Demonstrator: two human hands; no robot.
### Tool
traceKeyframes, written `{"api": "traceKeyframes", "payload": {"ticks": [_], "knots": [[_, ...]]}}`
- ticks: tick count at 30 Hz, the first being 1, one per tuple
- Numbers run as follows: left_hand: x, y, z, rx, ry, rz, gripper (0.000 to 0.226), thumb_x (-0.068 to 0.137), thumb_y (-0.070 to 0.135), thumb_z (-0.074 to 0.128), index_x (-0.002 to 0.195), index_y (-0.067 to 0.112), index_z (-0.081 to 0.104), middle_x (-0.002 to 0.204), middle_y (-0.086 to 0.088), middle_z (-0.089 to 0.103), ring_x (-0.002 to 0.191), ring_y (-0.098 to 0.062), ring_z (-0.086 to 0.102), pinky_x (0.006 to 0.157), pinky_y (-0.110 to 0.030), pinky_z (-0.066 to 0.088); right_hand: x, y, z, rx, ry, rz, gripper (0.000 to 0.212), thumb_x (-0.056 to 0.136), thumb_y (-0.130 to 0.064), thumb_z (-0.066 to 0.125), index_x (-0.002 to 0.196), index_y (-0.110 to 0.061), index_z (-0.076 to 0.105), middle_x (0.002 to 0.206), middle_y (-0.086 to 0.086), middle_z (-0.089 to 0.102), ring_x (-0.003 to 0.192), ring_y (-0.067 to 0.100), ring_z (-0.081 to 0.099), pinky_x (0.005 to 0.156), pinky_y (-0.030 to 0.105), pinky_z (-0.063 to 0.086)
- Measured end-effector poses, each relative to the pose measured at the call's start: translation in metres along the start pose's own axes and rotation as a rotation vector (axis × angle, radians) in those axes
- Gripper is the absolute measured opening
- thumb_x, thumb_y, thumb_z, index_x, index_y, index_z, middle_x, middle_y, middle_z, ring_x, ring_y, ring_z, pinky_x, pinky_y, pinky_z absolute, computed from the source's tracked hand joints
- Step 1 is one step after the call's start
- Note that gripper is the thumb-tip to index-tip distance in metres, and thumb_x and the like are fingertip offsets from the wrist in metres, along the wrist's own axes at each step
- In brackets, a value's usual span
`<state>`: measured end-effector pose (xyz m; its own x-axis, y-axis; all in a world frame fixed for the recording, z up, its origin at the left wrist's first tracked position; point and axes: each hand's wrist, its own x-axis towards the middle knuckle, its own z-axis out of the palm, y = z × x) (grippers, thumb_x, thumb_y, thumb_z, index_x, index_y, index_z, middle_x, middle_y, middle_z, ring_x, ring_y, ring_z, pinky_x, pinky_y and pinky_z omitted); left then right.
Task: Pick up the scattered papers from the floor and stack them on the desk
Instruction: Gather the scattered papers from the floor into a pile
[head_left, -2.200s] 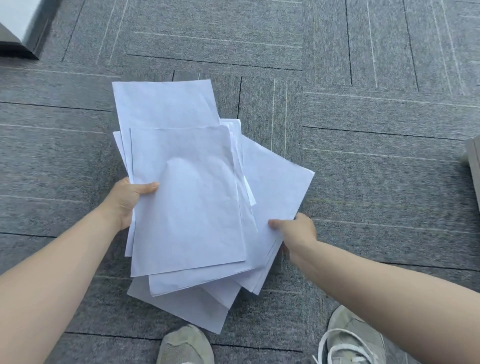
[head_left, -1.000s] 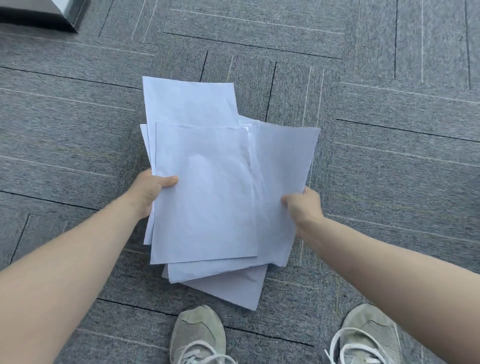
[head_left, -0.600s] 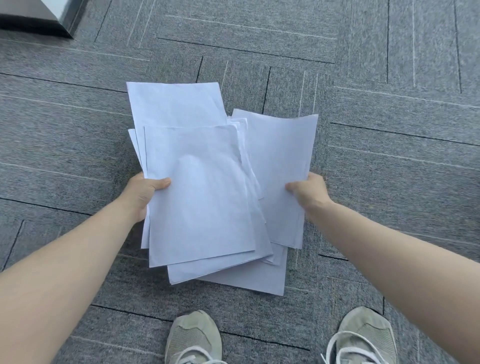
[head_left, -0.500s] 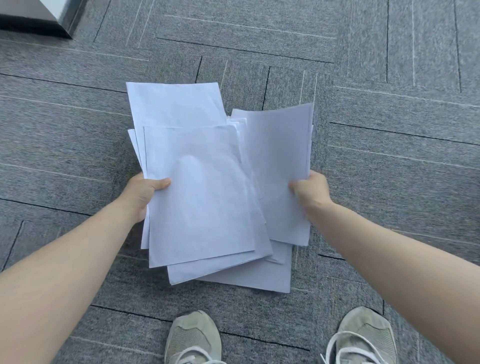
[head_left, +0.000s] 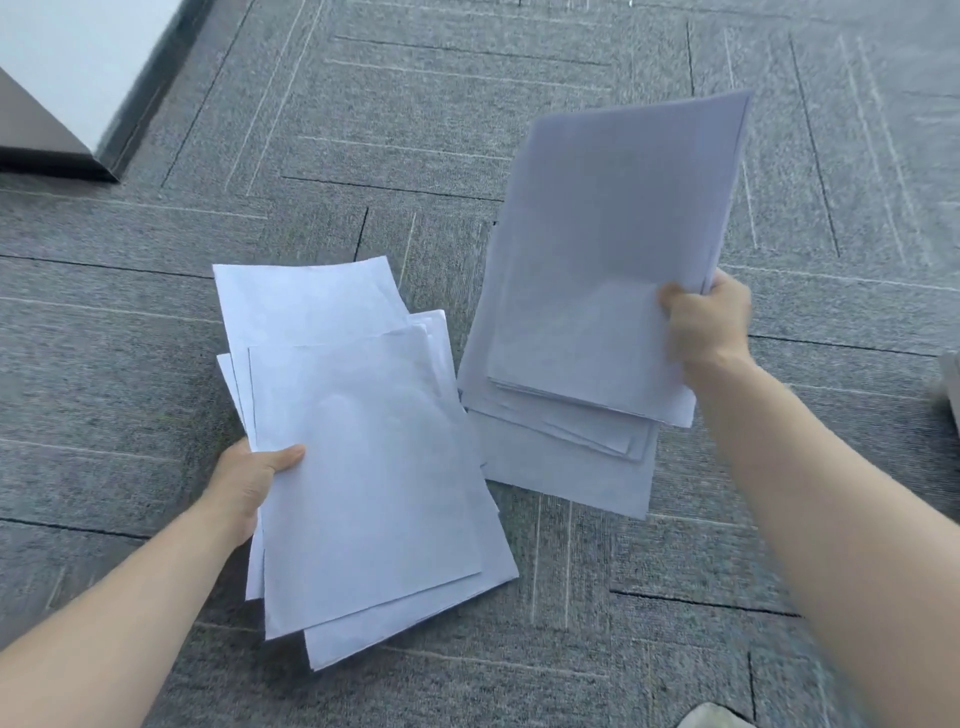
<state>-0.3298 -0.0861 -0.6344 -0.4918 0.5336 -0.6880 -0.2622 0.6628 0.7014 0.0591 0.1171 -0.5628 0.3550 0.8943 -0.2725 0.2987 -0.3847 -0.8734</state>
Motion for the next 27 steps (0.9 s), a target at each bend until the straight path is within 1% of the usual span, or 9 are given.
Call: {"api": "traceKeyframes", "payload": {"ticks": [2, 5, 8, 11, 16, 19, 22, 24, 27], "knots": [[0.003, -0.001, 0.000, 0.002, -0.004, -0.011, 0.033, 0.081, -0.002, 0.064, 0.114, 0.005, 0.063, 0.108, -0.016, 0.068, 0.091, -0.032, 0.066, 0.083, -0.044, 0.051, 0.008, -0.015, -0.009, 0.027, -0.028, -0.018, 0.022, 0.071, -0.001, 0.053, 0.085, -0.015, 0.064, 0.077, 0.007, 0.052, 0.071, 0.017, 0.048, 0.059, 0.035, 0.039], [0.003, 0.001, 0.005, -0.014, -0.033, -0.021, 0.025, 0.083, -0.002, 0.063, 0.105, 0.007, 0.065, 0.102, -0.014, 0.069, 0.087, -0.032, 0.066, 0.079, -0.043, 0.052, 0.020, -0.033, -0.027, 0.062, -0.050, -0.059, 0.021, 0.077, 0.003, 0.058, 0.089, -0.012, 0.064, 0.080, 0.008, 0.058, 0.075, 0.018, 0.054, 0.061, 0.032, 0.046], [0.002, 0.002, 0.013, -0.009, -0.066, -0.007, 0.028, 0.083, -0.003, 0.062, 0.109, 0.008, 0.065, 0.102, -0.012, 0.070, 0.090, -0.032, 0.066, 0.081, -0.044, 0.052, 0.030, -0.043, -0.040, 0.107, -0.037, -0.073, 0.019, 0.080, 0.004, 0.061, 0.077, -0.014, 0.065, 0.079, 0.003, 0.064, 0.077, 0.022, 0.061, 0.074, 0.039, 0.055], [0.001, 0.004, 0.023, 0.011, -0.101, -0.001, 0.028, 0.082, -0.002, 0.063, 0.107, 0.010, 0.065, 0.106, -0.014, 0.070, 0.095, -0.034, 0.066, 0.087, -0.048, 0.051, 0.031, -0.037, -0.036, 0.117, -0.099, -0.019, 0.021, 0.080, 0.004, 0.062, 0.073, -0.015, 0.065, 0.078, 0.001, 0.067, 0.073, 0.023, 0.064, 0.082, 0.045, 0.056], [-0.002, 0.007, 0.043, 0.049, -0.166, 0.020, 0.026, 0.083, -0.002, 0.062, 0.105, 0.012, 0.066, 0.105, -0.011, 0.071, 0.092, -0.031, 0.067, 0.083, -0.043, 0.052, 0.010, -0.009, 0.000, 0.102, -0.261, 0.075, 0.022, 0.084, 0.008, 0.060, 0.076, -0.012, 0.065, 0.075, 0.005, 0.067, 0.062, 0.019, 0.064, 0.076, 0.041, 0.055], [-0.007, 0.012, 0.053, 0.044, -0.179, 0.023, 0.029, 0.084, -0.005, 0.059, 0.109, 0.008, 0.064, 0.102, -0.011, 0.070, 0.088, -0.030, 0.067, 0.078, -0.039, 0.053, -0.006, 0.012, 0.020, 0.049, -0.346, 0.113, 0.021, 0.083, 0.008, 0.059, 0.080, -0.012, 0.066, 0.079, 0.010, 0.069, 0.065, 0.023, 0.066, 0.074, 0.041, 0.057], [-0.009, 0.012, 0.059, 0.032, -0.189, 0.006, 0.031, 0.086, -0.005, 0.057, 0.116, 0.004, 0.061, 0.104, -0.013, 0.068, 0.093, -0.032, 0.065, 0.079, -0.038, 0.052, -0.024, 0.029, 0.035, 0.010, -0.427, 0.134, 0.026, 0.084, 0.010, 0.057, 0.077, -0.013, 0.066, 0.072, 0.005, 0.069, 0.059, 0.018, 0.065, 0.061, 0.031, 0.057], [-0.008, 0.011, 0.062, 0.013, -0.209, -0.020, 0.032, 0.089, -0.001, 0.055, 0.121, 0.002, 0.059, 0.111, -0.017, 0.067, 0.101, -0.035, 0.063, 0.086, -0.042, 0.051, -0.034, 0.040, 0.043, -0.018, -0.471, 0.152, 0.027, 0.083, 0.011, 0.056, 0.077, -0.013, 0.066, 0.072, 0.005, 0.069, 0.064, 0.022, 0.066, 0.064, 0.034, 0.057], [-0.009, 0.010, 0.067, -0.023, -0.235, -0.044, 0.031, 0.093, 0.009, 0.054, 0.123, 0.000, 0.058, 0.115, -0.018, 0.066, 0.102, -0.033, 0.064, 0.091, -0.045, 0.049, -0.047, 0.052, 0.055, -0.073, -0.541, 0.186, 0.027, 0.084, 0.010, 0.056, 0.078, -0.014, 0.066, 0.079, 0.010, 0.069, 0.068, 0.025, 0.065, 0.072, 0.040, 0.057]]}}
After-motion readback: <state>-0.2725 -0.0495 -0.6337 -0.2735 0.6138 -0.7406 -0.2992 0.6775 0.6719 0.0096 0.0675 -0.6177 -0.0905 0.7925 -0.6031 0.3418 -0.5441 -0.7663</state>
